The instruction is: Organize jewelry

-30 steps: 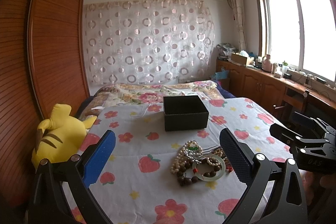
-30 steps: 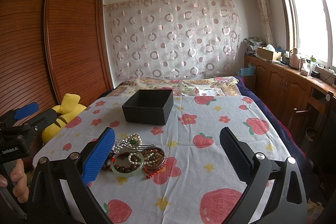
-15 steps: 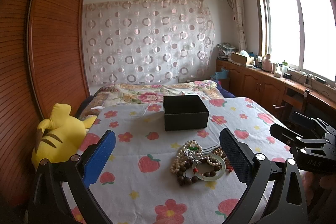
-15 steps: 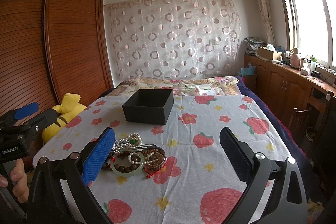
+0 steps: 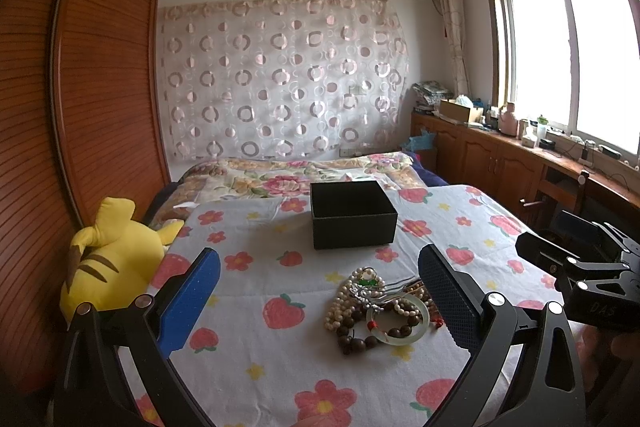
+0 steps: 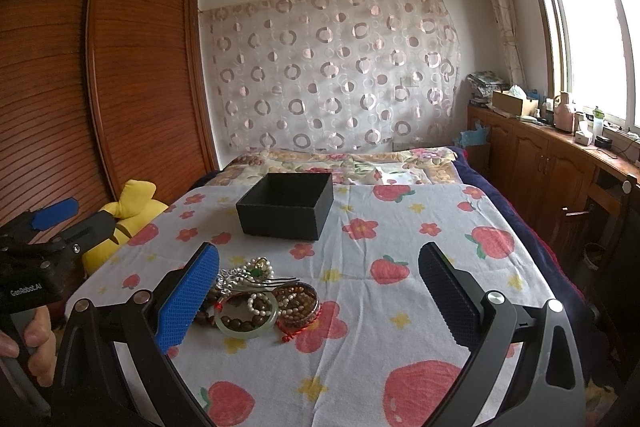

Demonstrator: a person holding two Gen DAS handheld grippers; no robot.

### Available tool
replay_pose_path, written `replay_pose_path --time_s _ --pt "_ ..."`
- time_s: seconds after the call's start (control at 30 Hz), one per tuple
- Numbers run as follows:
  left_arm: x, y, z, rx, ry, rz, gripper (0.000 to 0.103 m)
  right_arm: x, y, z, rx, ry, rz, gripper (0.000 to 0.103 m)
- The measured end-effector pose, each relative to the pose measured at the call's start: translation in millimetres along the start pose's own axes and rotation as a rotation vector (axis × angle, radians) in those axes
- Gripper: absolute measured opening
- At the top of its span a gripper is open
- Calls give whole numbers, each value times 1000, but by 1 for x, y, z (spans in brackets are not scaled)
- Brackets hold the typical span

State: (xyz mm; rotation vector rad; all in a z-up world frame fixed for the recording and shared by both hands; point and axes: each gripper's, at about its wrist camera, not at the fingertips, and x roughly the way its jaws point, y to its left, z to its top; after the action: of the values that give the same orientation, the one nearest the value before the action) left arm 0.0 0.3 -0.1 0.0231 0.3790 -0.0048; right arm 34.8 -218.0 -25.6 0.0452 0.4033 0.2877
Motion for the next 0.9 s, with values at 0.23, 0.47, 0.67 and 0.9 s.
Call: replay_pose_path --time_s 0.23,0.47,0.67,0.9 --pt "0 0 0 -2 2 -1 96 -1 -2 0 4 1 3 101" --pt "-1 -6 9 -6 19 -3 96 7 3 -2 4 15 8 101" --pt "12 -3 -13 -6 72 -16 96 9 -5 -11 -5 51 42 101" --pt "28 4 -31 -8 137 -54 96 24 -15 -23 -20 121 55 84"
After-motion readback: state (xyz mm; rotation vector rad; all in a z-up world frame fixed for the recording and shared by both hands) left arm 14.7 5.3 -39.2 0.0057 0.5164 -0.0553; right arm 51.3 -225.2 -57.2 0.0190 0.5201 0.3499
